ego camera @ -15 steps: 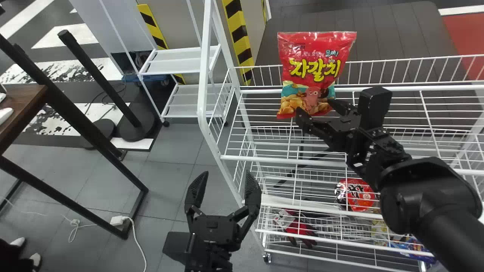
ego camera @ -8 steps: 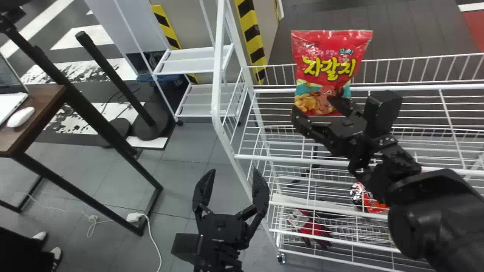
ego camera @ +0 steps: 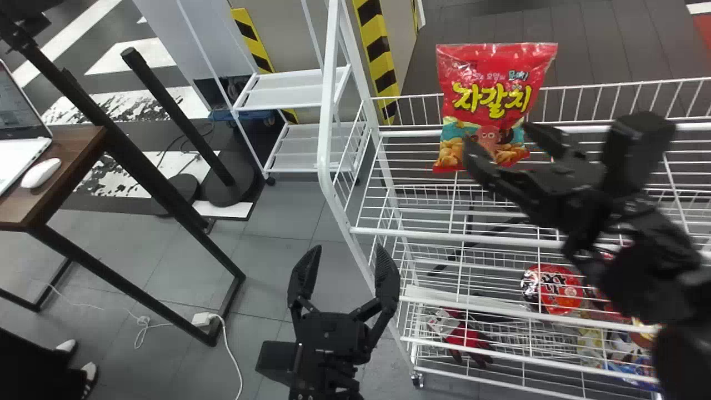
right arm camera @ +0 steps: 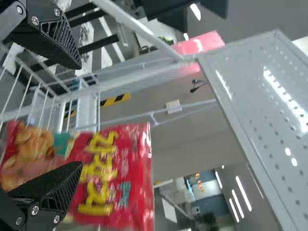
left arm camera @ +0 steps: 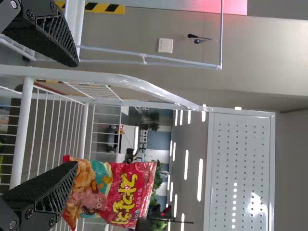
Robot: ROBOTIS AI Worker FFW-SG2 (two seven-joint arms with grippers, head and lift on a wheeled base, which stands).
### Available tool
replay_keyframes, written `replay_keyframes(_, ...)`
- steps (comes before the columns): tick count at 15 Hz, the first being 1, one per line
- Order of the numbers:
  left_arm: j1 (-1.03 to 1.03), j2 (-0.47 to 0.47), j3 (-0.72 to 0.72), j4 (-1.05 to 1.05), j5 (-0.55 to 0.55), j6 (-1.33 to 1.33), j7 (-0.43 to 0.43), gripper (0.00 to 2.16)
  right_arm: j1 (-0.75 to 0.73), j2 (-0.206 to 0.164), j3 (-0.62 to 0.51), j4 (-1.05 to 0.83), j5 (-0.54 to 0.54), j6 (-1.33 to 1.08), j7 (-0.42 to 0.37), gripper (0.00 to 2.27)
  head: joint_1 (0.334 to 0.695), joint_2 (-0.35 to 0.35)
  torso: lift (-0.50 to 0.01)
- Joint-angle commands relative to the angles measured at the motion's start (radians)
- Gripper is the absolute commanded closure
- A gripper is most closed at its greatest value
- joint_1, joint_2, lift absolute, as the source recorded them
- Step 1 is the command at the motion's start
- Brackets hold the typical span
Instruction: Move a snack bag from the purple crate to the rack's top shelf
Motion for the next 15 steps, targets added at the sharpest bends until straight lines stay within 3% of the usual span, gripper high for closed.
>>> replay_keyframes(1, -0.003, 0.000, -0.008, -0.005, -0.003, 0.001, 0.000, 0.08, 0.143, -0.079, -0.123, -0.176, 0.032, 0.008, -0.001, 0.12, 0.695, 0.262, 0.001)
replay_keyframes(5, -0.003, 0.000, -0.019, -0.018, -0.003, 0.014, 0.000, 0.08, 0.421, -0.144, -0.310, -0.322, 0.096, -0.173, 0.047, 0.12, 0.695, 0.142, 0.001)
replay_keyframes(9, -0.003, -0.002, -0.041, -0.044, -0.011, 0.038, 0.003, 0.08, 0.603, -0.139, -0.372, -0.282, 0.132, -0.418, 0.085, 0.12, 0.695, 0.048, 0.001)
replay_keyframes(15, -0.012, -0.002, -0.108, -0.097, -0.038, 0.155, 0.015, 0.08, 0.637, -0.092, -0.407, -0.101, 0.182, -0.556, 0.102, 0.13, 0.695, -0.027, 0.001)
